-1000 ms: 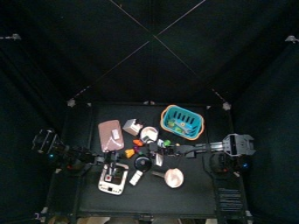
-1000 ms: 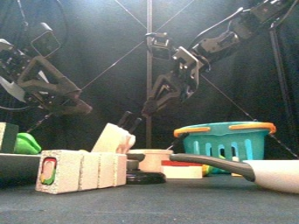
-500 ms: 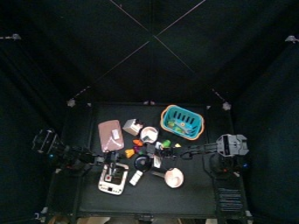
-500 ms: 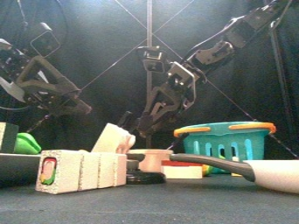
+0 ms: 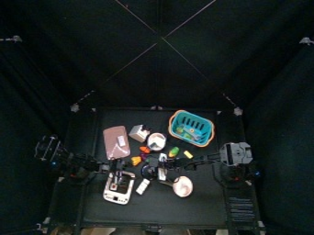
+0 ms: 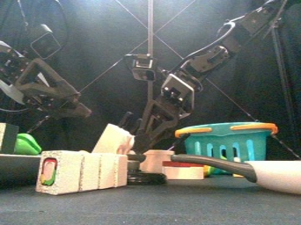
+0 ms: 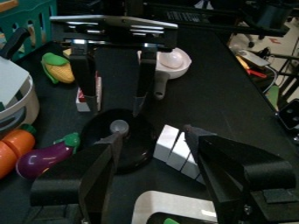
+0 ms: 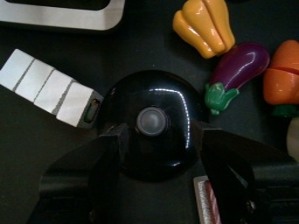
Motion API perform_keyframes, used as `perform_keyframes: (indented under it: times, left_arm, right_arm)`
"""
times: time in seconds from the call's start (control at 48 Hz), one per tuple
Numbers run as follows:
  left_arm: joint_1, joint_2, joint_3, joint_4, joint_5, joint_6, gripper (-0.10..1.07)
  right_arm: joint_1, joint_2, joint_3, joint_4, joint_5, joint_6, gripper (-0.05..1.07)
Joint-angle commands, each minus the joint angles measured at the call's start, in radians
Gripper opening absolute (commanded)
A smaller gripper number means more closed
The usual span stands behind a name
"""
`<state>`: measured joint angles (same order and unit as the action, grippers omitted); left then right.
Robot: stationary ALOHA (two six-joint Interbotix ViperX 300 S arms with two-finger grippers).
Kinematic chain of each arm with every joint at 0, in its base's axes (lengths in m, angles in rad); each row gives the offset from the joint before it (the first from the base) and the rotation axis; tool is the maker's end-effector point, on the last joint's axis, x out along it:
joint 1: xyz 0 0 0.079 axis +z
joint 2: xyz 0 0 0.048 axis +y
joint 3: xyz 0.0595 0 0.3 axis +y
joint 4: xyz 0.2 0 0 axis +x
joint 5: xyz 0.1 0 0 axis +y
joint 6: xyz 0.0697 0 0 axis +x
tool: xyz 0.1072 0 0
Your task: Grab pot lid
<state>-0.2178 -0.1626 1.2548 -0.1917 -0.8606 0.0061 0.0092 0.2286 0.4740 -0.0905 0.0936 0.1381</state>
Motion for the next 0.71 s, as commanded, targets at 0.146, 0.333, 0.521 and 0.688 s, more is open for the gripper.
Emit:
perform_keyframes:
  times: [0.146, 0.333, 0.521, 0.688]
  left_arm:
    - [-0.002, 0.002, -0.008, -0.002, -0.005, 0.000, 0.93]
    - [-0.002, 0.003, -0.009, -0.003, -0.005, 0.000, 0.93]
    - [-0.002, 0.003, -0.008, -0.002, -0.005, 0.000, 0.93]
    - [-0.002, 0.003, -0.008, -0.003, -0.005, -0.002, 0.93]
  right_arm:
    - [-0.002, 0.011, -0.041, -0.021, 0.005, 0.000, 0.90]
    - [-0.006, 0.034, -0.046, -0.031, 0.006, -0.002, 0.90]
    - [-0.006, 0.035, -0.046, -0.032, 0.003, -0.002, 0.90]
    - [-0.006, 0.035, -0.049, -0.032, 0.002, -0.003, 0.90]
